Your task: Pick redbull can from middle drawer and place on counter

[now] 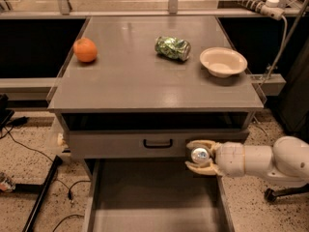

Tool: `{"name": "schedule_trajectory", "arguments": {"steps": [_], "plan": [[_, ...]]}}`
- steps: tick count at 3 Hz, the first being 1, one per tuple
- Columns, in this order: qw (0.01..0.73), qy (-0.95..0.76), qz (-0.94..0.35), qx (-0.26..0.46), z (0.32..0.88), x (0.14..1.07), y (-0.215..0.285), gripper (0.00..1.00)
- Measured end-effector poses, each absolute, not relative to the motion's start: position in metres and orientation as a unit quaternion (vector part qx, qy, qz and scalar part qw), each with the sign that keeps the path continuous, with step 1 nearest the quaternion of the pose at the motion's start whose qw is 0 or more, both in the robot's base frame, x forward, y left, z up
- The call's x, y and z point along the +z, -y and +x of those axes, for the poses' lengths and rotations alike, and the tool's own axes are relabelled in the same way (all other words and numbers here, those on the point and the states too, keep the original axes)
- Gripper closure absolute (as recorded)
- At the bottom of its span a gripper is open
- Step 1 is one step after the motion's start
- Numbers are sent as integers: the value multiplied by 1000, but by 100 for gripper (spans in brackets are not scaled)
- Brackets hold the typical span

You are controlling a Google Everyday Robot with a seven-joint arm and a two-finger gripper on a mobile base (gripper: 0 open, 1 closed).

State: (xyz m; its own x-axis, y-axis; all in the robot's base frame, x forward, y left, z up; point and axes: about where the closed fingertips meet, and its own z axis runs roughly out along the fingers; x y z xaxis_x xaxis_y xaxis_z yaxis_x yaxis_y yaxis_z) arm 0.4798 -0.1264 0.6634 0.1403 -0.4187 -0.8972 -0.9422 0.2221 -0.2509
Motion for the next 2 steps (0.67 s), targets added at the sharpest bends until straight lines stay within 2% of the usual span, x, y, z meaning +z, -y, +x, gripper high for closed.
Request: {"name": "schedule_trajectory", "arguments": {"steps": [1,2], "plan": [[504,-582,-594,231,483,724,129,100],[504,-581,-598,228,482,728,128,100]]}}
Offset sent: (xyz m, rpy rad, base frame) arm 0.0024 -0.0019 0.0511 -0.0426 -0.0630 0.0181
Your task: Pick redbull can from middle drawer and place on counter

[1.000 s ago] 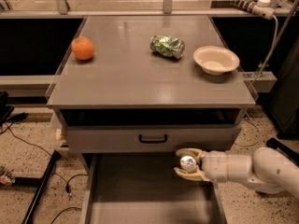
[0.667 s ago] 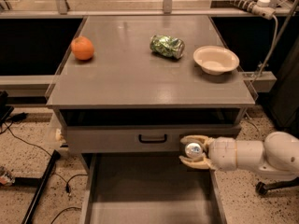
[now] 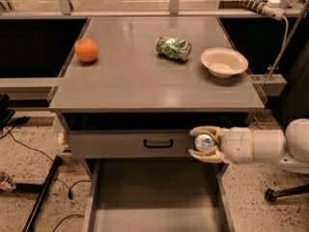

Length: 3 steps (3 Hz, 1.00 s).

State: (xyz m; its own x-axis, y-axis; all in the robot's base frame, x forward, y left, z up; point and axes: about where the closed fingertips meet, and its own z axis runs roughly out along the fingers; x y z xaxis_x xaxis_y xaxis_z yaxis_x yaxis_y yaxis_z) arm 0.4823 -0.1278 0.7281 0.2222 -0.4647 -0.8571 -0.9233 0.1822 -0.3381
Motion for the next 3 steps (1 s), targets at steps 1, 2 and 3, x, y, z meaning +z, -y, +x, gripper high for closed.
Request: {"name": "schedule_trajectory", "arguments": {"steps": [1,2,3], "plan": [[500,-582,-598,234,478,727,126,100],[506,-558,-610,247,462,761,121,100],[524,-522,-629,241,447,828,120,100]]}}
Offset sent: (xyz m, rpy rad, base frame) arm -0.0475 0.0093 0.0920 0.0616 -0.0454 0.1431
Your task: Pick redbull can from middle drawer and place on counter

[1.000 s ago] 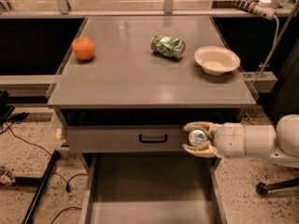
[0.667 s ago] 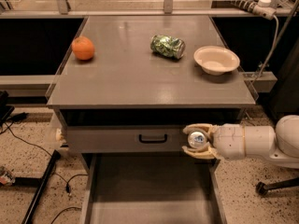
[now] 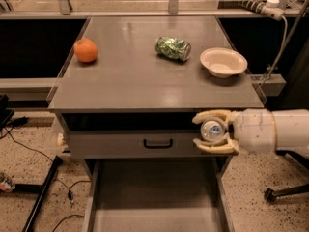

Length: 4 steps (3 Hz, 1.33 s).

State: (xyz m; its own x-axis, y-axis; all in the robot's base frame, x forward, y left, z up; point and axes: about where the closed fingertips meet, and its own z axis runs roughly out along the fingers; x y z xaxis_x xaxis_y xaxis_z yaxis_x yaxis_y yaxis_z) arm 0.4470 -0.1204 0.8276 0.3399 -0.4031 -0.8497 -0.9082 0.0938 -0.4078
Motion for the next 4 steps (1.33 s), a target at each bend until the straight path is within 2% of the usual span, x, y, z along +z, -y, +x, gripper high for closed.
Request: {"name": "schedule_trajectory", "arguments": {"steps": [1,3,4], "plan": [[538,-483,-641,258,442,893,118,100],[544,-461,-637,293,488,996,118,100],[544,-461,-637,293,488,996,118,100]]}}
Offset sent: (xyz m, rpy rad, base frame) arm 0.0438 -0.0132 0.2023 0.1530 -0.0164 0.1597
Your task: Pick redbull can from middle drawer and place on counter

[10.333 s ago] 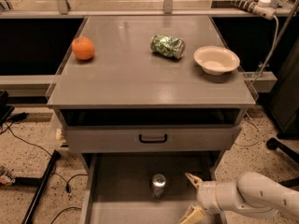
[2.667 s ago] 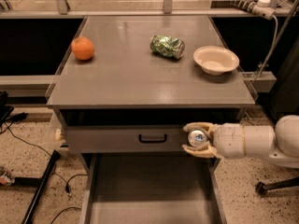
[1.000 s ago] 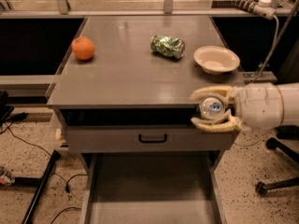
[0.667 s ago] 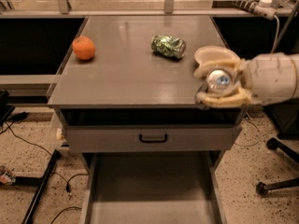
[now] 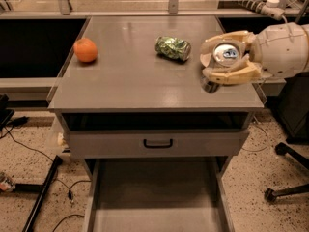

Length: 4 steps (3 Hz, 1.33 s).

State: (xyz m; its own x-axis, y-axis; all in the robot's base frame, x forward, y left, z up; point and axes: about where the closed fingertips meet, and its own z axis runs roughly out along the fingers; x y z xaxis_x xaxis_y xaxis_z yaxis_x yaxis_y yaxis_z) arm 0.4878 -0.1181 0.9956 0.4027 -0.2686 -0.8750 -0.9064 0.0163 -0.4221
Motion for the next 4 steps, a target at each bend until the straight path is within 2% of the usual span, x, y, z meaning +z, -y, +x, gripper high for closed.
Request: {"name": "schedule_trajectory", "arguments": {"steps": [1,3,4], "plan": [[546,-446,-640,304,504,1005,102,100],[535,-444,-602,392,573,988,44,100],[532,-473,-572,406,597,973,39,100]]}}
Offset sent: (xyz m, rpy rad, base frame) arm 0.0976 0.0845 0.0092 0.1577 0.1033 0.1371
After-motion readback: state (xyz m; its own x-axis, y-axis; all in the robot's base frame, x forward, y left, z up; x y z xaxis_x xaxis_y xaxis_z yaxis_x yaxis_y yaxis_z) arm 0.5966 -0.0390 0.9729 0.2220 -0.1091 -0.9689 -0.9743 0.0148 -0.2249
